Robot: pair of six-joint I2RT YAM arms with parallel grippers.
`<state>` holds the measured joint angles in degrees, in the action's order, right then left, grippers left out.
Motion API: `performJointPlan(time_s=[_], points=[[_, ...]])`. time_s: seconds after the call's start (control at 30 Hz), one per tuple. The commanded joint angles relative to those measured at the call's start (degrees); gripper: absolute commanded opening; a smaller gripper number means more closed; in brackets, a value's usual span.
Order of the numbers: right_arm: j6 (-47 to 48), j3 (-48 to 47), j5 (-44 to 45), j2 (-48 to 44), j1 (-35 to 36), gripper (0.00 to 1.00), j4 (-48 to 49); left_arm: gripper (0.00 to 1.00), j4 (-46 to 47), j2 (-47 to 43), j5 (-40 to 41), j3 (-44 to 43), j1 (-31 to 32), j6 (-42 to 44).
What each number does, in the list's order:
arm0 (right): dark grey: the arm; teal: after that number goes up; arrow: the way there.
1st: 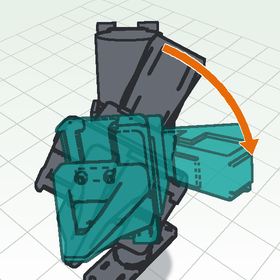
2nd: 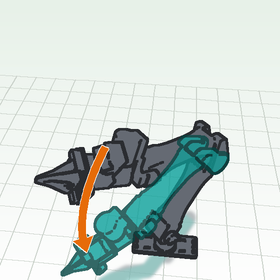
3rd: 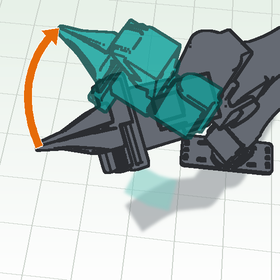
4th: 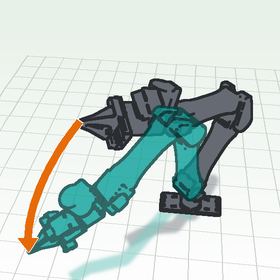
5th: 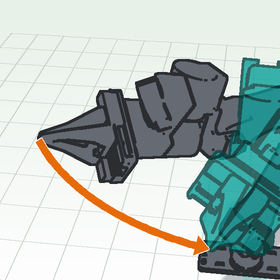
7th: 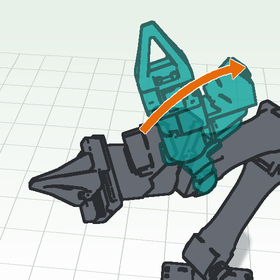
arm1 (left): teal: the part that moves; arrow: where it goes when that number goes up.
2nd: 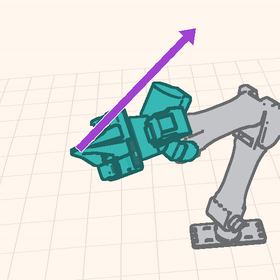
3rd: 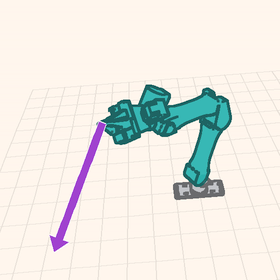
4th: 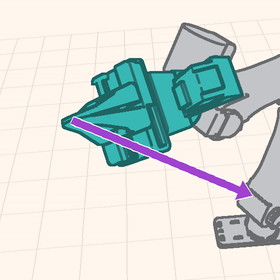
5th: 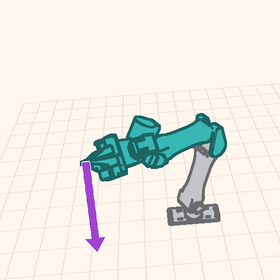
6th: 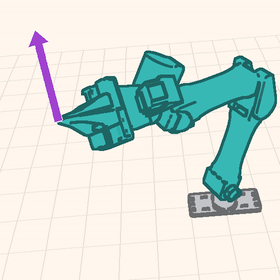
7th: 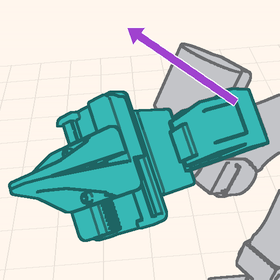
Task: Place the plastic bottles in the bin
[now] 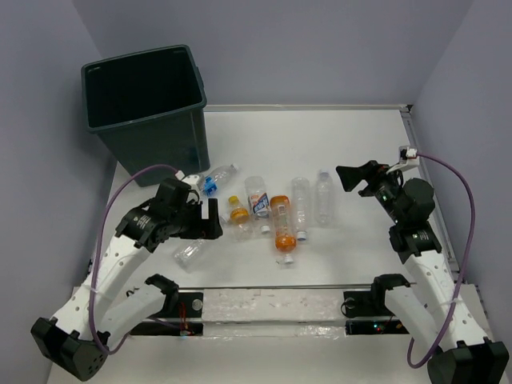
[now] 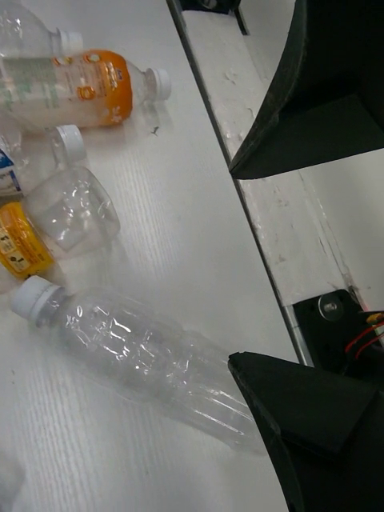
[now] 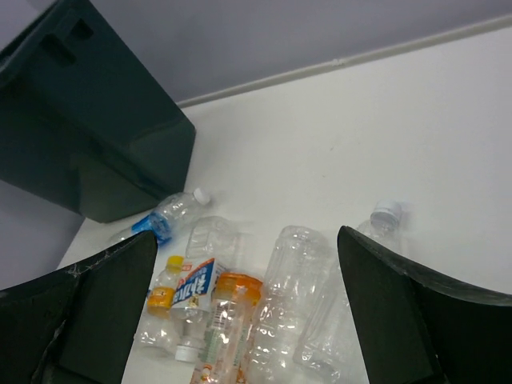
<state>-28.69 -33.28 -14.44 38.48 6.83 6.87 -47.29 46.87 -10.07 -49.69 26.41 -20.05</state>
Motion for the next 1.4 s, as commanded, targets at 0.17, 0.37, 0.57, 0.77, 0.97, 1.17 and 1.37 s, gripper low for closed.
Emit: performJointPlan(time_s=[0.17,0.37,0.57,0.77,0.97,1.17,1.37], points=[[0.91,-2.49,-2.09,3.09,0.29,1.00,-0.55,0.99,-2.90,10.07,13.10,-3.83,7.60,-0.16],[1.00,-2.58,-2.88,3.18,0.29,0.99,-0.63,0.99,3.95,15.17,18.84,-2.43,8.13,0.54],[0.74,-2.50,-1.92,3.45,0.29,0.99,-0.81,0.99,6.77,20.44,22.37,-2.51,8.04,2.39],[0.74,-2.49,0.29,3.44,0.29,0.99,-1.60,0.99,7.56,24.83,19.91,-1.99,8.04,3.18],[0.91,-2.67,0.02,2.57,0.29,0.99,-1.95,0.99,6.60,32.31,18.85,-4.00,8.04,3.71],[1.18,-2.67,0.37,1.43,0.29,0.99,-2.39,0.96,7.47,39.33,16.22,-3.31,8.13,4.15],[1.53,-2.58,2.39,1.95,0.29,0.99,-2.74,0.68,6.24,38.22,17.19,-3.84,8.04,2.92]])
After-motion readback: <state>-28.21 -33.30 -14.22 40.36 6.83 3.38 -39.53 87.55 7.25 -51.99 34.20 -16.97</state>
